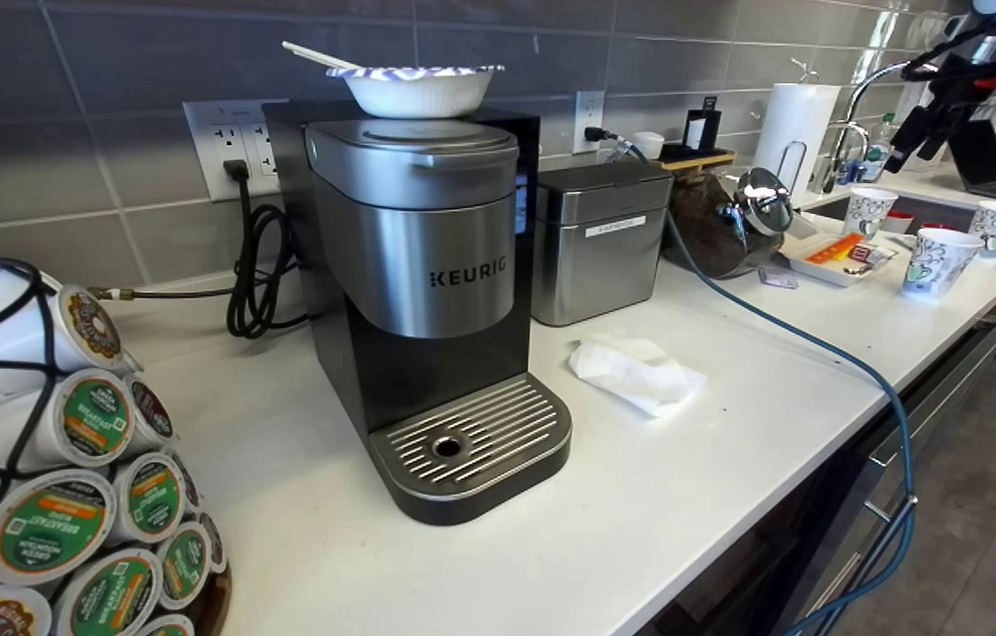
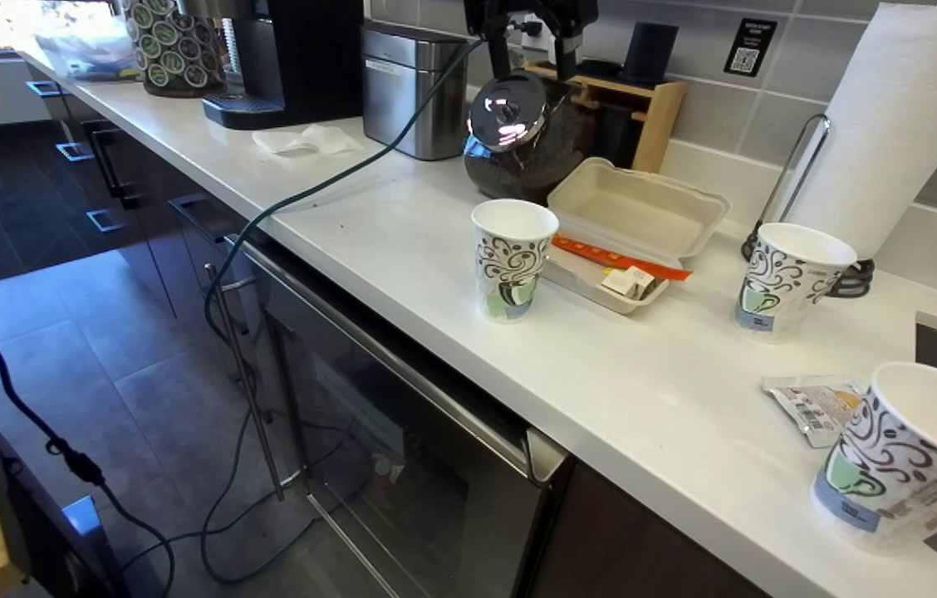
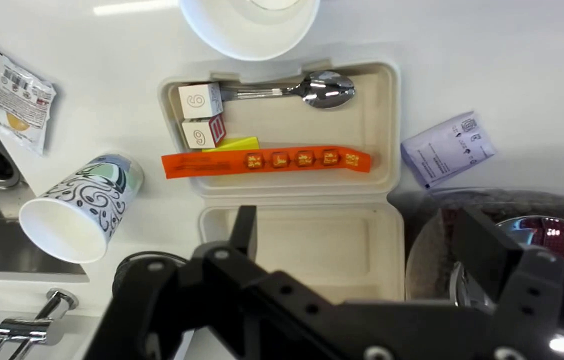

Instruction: Remove the silver spoons from the food pack then move the coffee cup to the left.

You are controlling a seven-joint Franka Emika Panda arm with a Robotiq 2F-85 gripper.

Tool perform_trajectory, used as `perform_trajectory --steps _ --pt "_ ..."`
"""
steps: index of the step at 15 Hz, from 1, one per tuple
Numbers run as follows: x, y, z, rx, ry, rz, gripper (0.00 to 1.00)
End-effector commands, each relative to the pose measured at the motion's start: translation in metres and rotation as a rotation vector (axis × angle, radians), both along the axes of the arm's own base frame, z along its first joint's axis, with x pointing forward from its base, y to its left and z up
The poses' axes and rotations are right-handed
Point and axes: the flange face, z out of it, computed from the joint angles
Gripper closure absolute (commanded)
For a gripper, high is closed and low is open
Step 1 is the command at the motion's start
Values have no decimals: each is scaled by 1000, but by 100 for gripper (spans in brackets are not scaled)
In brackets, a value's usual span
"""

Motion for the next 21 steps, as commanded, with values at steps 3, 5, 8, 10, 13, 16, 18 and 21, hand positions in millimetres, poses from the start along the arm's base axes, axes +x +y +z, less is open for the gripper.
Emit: perform_trajectory --steps 3,5,8,10,13,16,18,21 --pt "12 -3 -22 24 10 -17 0" --pt "28 -1 -49 32 4 -35 0" --pt "45 -3 -87 -30 19 -99 0" --pt "52 -7 -109 -62 45 -142 0" --pt "58 -9 -134 -83 118 -178 0" --pt "64 -4 -153 -75 169 -182 0" --pt "66 -2 -162 -79 206 -195 0" --pt "68 -1 -175 -77 258 -223 3"
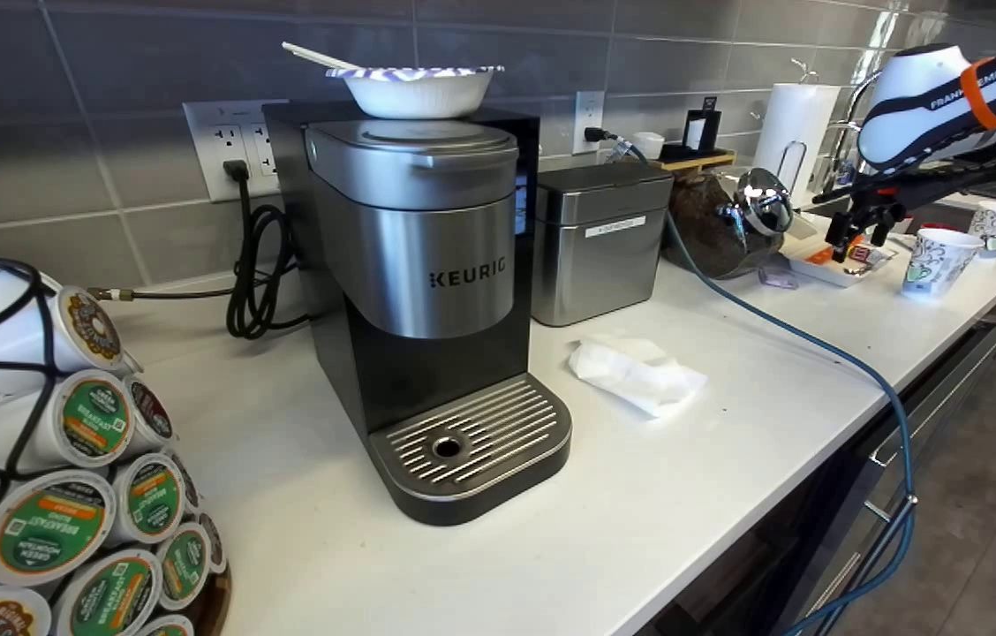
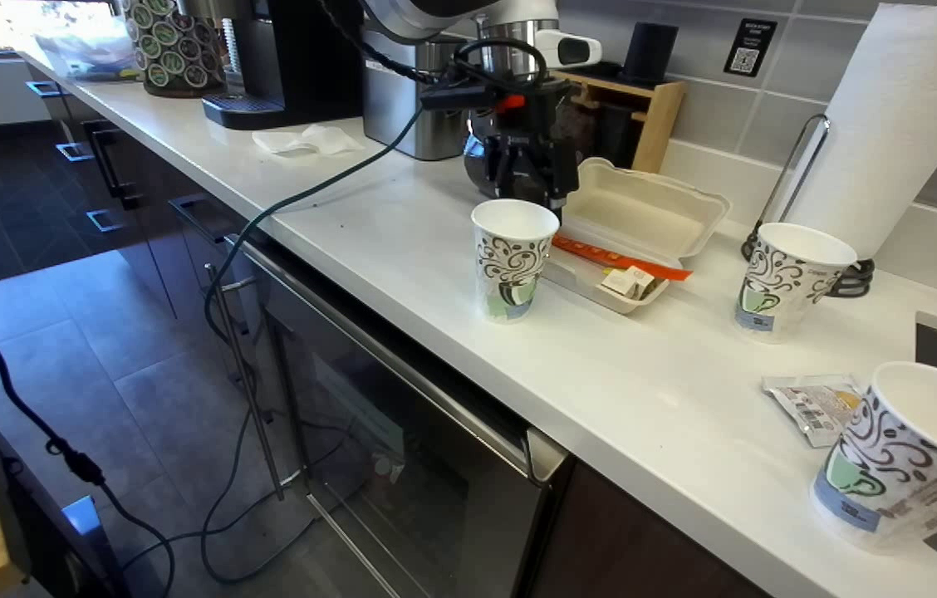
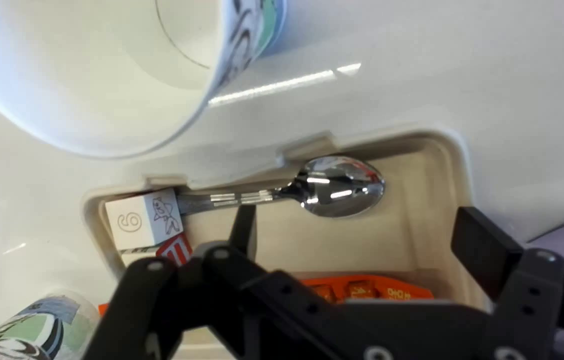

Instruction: Remove the silver spoons from the food pack then move the coffee cup to the left.

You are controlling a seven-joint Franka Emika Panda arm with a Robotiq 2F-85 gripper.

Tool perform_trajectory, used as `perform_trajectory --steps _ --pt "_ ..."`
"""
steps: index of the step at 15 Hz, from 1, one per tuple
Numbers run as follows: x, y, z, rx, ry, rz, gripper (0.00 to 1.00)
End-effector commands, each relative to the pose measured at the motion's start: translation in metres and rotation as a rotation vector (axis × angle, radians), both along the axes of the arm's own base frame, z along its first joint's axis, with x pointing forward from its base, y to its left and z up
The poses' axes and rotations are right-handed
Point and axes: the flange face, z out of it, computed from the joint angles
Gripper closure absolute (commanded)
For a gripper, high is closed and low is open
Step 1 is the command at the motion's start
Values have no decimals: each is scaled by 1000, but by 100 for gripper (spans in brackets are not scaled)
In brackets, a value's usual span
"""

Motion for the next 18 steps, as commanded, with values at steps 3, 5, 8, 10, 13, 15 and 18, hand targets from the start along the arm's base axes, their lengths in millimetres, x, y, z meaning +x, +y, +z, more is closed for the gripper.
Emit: perform_trajectory --steps 3,5,8,10,13,15,18 --pt "8 -4 -21 -28 86 -68 3" --pt "9 -7 -24 -39 91 -87 5" --pt "10 -12 -27 -47 105 -101 29" --pt "12 -14 -28 -54 107 -105 45" --pt "16 -16 -27 -68 105 -97 68" --pt "17 -16 -24 -83 102 -92 83" --pt "19 -18 -18 -104 101 -85 100"
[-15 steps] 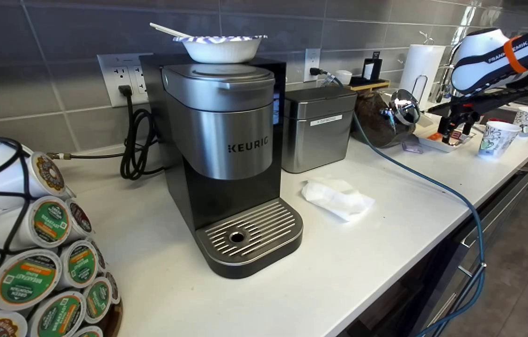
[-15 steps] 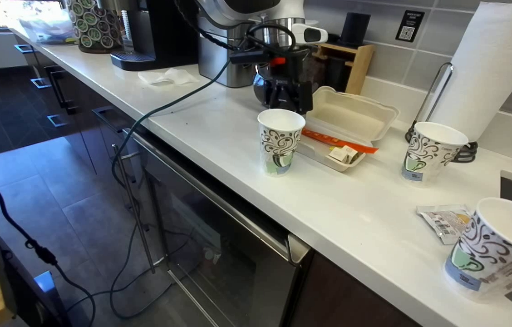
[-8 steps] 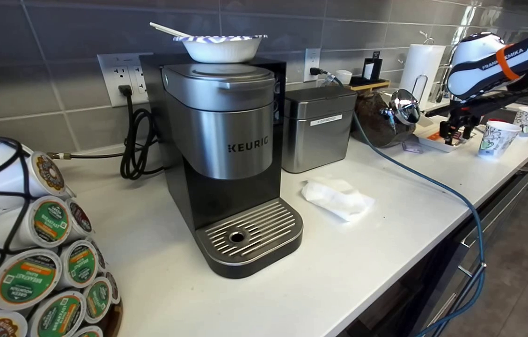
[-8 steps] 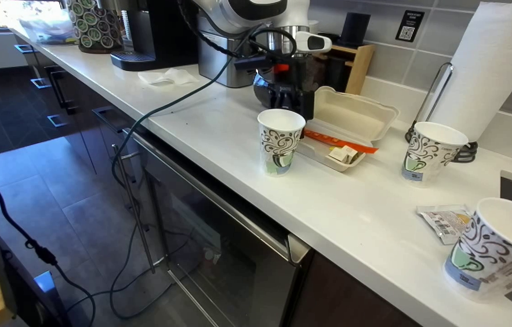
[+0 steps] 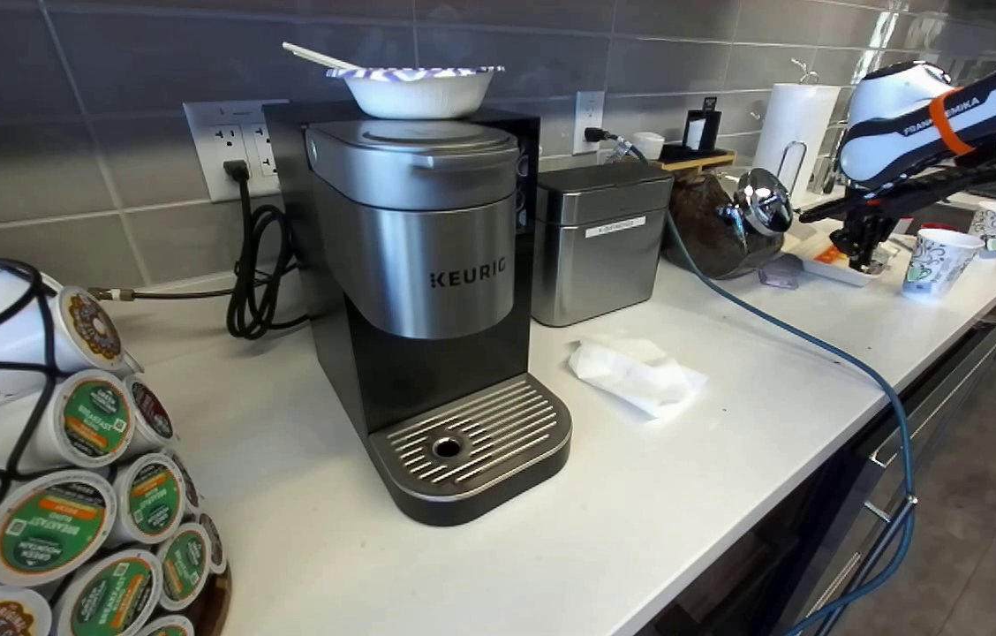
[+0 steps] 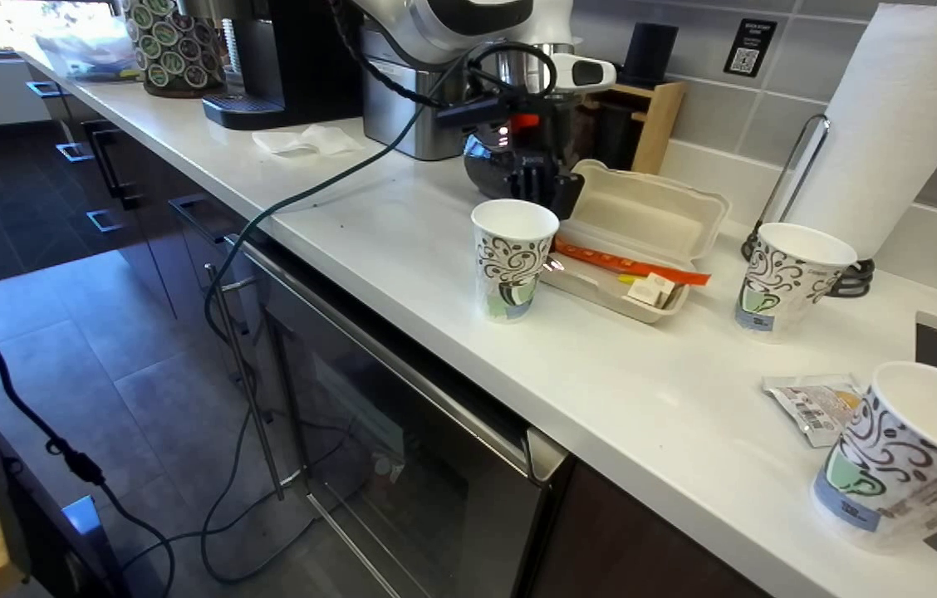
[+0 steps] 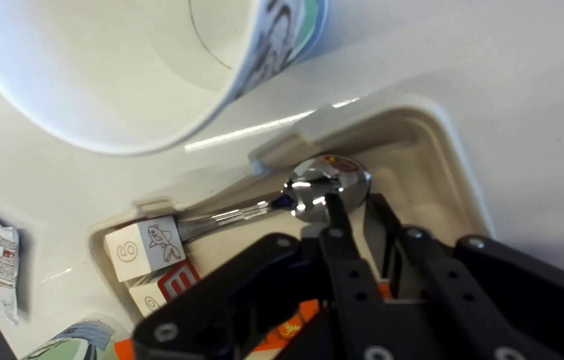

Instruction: Remove the silver spoons from the food pack then move the coffee cup to the left.

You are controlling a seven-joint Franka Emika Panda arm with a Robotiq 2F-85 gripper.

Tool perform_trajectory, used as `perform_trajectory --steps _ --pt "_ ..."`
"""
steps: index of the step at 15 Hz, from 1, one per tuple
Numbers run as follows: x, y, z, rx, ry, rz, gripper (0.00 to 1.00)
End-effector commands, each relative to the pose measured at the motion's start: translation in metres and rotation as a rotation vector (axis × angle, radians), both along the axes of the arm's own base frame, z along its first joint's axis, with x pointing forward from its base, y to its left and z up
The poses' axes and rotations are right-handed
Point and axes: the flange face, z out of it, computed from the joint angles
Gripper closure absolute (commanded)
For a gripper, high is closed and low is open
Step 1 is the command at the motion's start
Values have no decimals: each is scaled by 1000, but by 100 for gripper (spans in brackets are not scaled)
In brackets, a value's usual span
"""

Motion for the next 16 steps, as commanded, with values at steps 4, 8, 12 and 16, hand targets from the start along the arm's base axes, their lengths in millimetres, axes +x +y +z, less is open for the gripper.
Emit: perform_trajectory --steps 4,8,12,16 --pt "6 -2 6 -47 27 -7 100" --pt "10 6 9 -32 33 10 72" --pt "14 14 -2 -39 66 0 44" --pt "15 9 -18 -79 73 7 14"
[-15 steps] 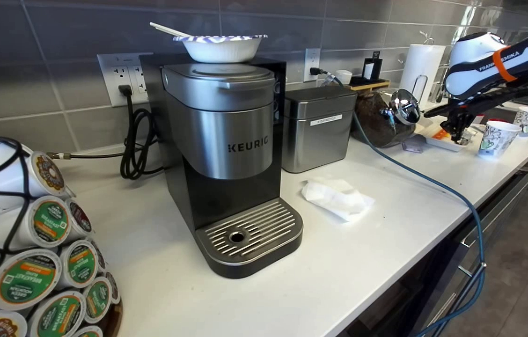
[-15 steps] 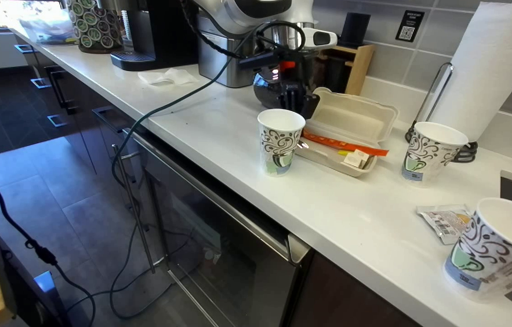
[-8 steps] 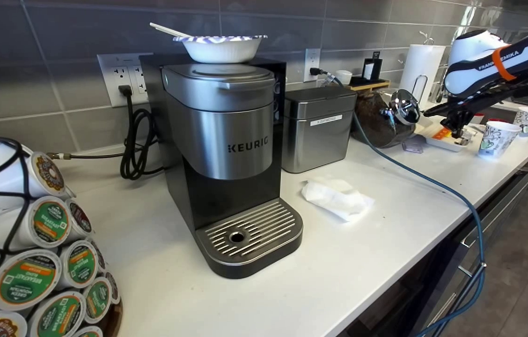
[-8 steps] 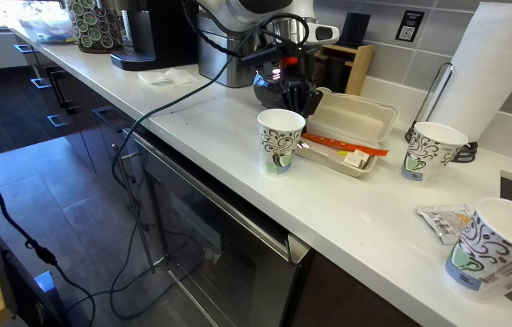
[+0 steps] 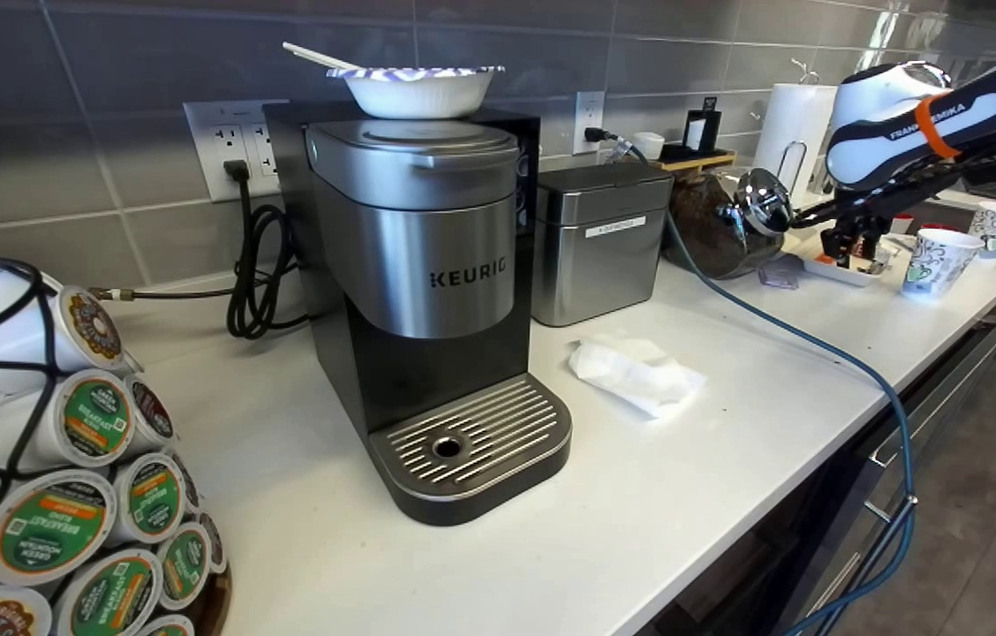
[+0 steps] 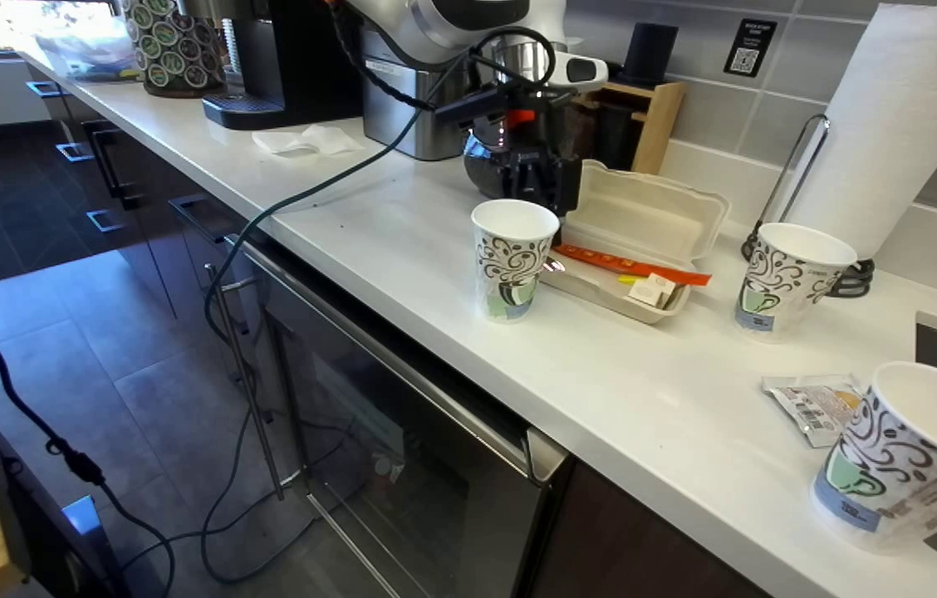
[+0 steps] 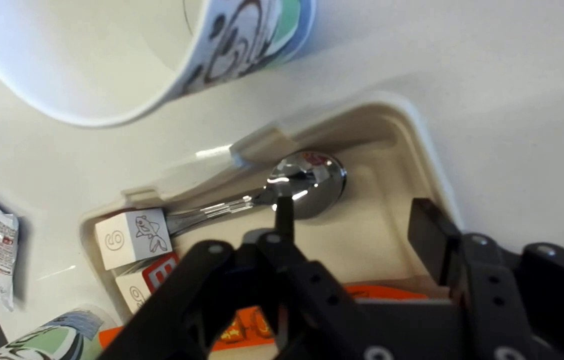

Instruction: Remove the silver spoons from the food pack then move the coffee cup to the left.

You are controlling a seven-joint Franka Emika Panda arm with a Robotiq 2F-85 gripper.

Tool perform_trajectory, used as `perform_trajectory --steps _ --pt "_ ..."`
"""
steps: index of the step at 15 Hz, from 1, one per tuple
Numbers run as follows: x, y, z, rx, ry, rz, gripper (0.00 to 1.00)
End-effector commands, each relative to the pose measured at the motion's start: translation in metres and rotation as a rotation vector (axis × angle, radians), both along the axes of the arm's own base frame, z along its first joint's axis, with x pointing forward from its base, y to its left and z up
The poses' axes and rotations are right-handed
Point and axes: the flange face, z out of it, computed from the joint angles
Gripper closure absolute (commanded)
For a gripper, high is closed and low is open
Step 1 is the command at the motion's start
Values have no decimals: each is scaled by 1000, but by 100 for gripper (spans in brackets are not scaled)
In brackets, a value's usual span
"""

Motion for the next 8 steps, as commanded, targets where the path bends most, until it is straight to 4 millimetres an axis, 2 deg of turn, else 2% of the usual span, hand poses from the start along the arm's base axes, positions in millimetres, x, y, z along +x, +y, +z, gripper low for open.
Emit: perform_trajectory --steps 1,2,5,8 --pt "3 -9 -18 -58 22 -15 7" --pt "2 -12 -21 -68 27 -21 0" --pt "0 -18 -19 -96 29 -37 0" --pt "-2 -16 -18 -87 33 -51 0"
